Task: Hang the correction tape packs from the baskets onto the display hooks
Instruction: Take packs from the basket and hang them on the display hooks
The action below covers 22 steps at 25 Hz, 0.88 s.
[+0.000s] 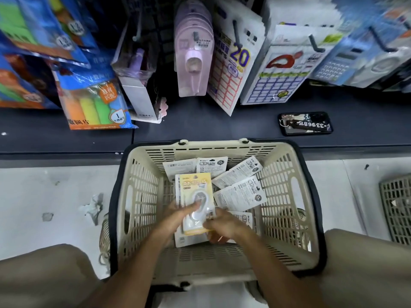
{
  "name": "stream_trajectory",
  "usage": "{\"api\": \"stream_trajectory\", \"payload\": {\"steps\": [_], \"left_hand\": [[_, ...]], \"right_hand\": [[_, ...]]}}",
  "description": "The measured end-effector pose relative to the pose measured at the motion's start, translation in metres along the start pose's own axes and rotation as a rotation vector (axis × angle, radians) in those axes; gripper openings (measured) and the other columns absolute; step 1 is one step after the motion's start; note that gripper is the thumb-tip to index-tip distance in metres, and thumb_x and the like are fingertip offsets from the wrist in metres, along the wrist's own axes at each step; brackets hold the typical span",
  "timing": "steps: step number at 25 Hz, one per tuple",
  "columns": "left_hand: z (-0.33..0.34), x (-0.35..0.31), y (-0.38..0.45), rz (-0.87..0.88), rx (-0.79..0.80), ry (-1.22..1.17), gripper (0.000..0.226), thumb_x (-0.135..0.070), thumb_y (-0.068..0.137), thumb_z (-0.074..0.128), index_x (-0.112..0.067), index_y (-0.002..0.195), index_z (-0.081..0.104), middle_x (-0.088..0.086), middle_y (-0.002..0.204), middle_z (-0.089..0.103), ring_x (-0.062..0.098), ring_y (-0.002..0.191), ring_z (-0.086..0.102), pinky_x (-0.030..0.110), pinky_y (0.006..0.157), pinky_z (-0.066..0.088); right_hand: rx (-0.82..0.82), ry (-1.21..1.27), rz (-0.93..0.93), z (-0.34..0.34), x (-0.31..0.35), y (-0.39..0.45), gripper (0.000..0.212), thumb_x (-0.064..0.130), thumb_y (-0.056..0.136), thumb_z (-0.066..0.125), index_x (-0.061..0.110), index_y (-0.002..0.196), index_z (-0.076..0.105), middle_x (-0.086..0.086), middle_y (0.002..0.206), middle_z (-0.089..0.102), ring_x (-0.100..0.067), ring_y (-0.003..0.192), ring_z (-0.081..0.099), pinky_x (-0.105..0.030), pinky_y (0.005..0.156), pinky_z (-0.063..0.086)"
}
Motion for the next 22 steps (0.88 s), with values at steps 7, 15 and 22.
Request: {"api": "stream_trajectory", "payload": {"steps": [7,15,22], "left_hand": [[-0.014,0.007,0.011,0.003,-0.172,-0.001,0.03,-0.017,0.079,0.087,-0.024,0.103,0.071,-0.009,0.085,0.08,0.008,0.072,0.077,0.025,0.059,0.057],[-0.006,0.007,0.01,-0.002,-0.125,0.091,0.041,-0.013,0.076,0.088,-0.025,0.108,0.065,-0.001,0.104,0.076,0.02,0.09,0.075,0.031,0.07,0.06],[-0.003,-0.005,0.003,0.023,-0.087,0.159,0.037,-0.015,0.071,0.089,-0.023,0.101,0.069,0.001,0.097,0.078,0.025,0.088,0.074,0.037,0.074,0.06]], "right_hand": [[-0.787,-0.484,-0.175,-0.075,0.029,0.014,0.081,0.02,0.094,0.064,0.033,0.156,0.013,-0.007,0.107,0.072,-0.026,0.087,0.071,-0.031,0.068,0.051],[-0.98,-0.276,-0.095,-0.082,0.009,0.012,0.013,0.029,0.101,0.058,0.017,0.103,0.061,0.001,0.078,0.067,-0.011,0.064,0.063,-0.014,0.049,0.043],[-0.23,0.366,-0.331,-0.066,-0.009,-0.035,0.016,-0.011,0.088,0.058,0.003,0.081,0.054,-0.013,0.109,0.074,-0.022,0.09,0.075,-0.036,0.07,0.061]]}}
Point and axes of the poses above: each hand's wrist, its own y-axis towards the middle knuckle, its own z-axis out of the palm, x = y × z, the point moved 2 cm from there along y, towards the middle knuckle
